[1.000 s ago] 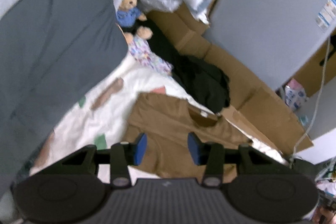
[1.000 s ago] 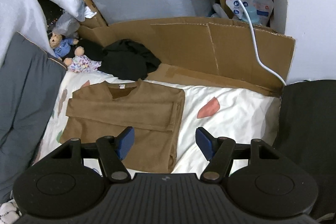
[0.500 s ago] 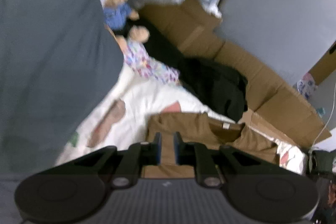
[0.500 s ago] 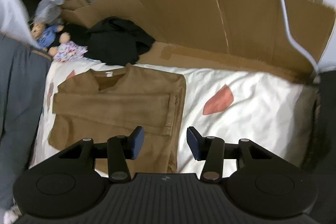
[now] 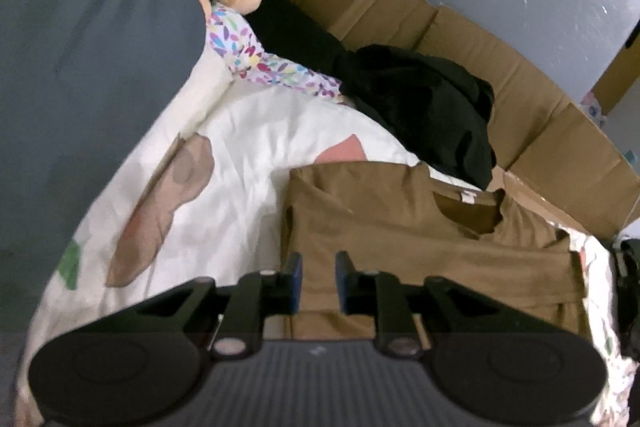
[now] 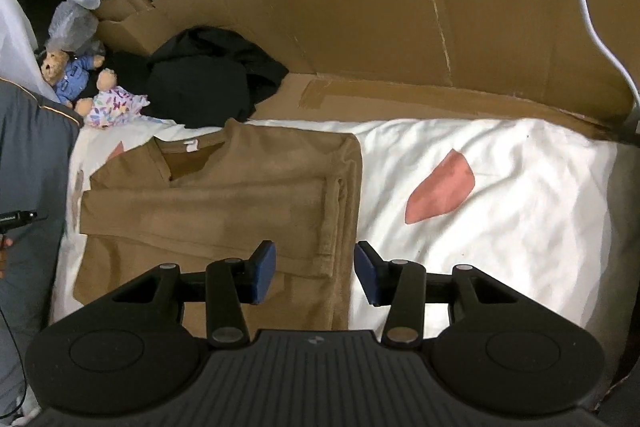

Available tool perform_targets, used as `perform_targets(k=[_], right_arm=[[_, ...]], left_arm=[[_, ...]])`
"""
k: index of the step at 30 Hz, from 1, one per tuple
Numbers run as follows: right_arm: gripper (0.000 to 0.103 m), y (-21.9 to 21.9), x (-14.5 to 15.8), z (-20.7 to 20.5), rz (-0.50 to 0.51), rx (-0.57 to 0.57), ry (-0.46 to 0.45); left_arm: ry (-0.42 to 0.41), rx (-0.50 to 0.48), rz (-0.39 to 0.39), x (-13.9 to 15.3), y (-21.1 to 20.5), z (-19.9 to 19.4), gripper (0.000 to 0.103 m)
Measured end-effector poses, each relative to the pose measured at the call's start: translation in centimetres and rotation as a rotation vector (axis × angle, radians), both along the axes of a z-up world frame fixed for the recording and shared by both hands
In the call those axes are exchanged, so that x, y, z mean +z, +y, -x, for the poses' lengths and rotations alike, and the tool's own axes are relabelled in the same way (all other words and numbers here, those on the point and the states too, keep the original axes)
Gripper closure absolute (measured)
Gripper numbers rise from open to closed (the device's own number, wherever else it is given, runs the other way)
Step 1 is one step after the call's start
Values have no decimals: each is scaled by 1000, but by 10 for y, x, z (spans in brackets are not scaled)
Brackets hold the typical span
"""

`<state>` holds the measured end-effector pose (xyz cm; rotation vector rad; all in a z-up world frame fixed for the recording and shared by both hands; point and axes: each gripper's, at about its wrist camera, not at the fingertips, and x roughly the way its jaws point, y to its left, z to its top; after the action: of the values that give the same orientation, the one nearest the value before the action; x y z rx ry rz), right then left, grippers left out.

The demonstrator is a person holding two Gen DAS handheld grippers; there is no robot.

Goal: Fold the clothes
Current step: 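Open both grippers and lift them off the folded shirt, then close both grippers on the edge of the folded brown shirt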

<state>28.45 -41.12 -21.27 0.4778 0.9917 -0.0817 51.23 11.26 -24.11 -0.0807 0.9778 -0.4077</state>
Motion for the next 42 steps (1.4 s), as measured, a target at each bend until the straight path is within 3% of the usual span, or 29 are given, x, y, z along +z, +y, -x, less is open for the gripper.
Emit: perform_targets(k=[7, 10, 17, 21, 22, 24, 26, 29, 33, 34, 35, 38, 42], right_arm=[[54, 12, -33, -1, 6, -40, 7], [54, 19, -41, -7, 24, -39, 28], [54, 28, -44, -13, 22, -35, 20], [54, 31, -55, -23, 20, -25, 41], [56, 31, -57, -25, 16, -25, 43], [70, 33, -63, -30, 11, -25, 58], [94, 33, -66, -33, 4, -28, 75], [97, 37, -57, -32, 6, 3, 33], [97, 34, -45, -32, 11, 8, 5], [97, 30, -43, -33, 3, -2, -1], [97, 29, -42, -33, 0, -7, -5], [97, 28, -43, -32, 0, -19, -6], [97, 30, -45, -29, -3, -27, -8]], left_arm=[[32, -51, 23, -38, 0, 2, 85], [39, -37, 62, -44, 4, 3, 85], [18, -63, 119, -47, -5, 9, 97], [12, -81, 110, -51, -9, 10, 100], [14, -78, 108, -51, -8, 9, 103], [18, -66, 129, -51, -4, 8, 103], [8, -47, 154, -48, 1, 9, 103], [-7, -27, 189, -41, 9, 11, 103], [-16, -15, 149, -38, 15, 11, 103], [-15, -12, 147, -38, 16, 10, 101], [-11, -2, 136, -40, 17, 10, 92], [-5, -12, 83, -49, 14, 8, 85], [-6, -1, 38, -59, 12, 8, 84]])
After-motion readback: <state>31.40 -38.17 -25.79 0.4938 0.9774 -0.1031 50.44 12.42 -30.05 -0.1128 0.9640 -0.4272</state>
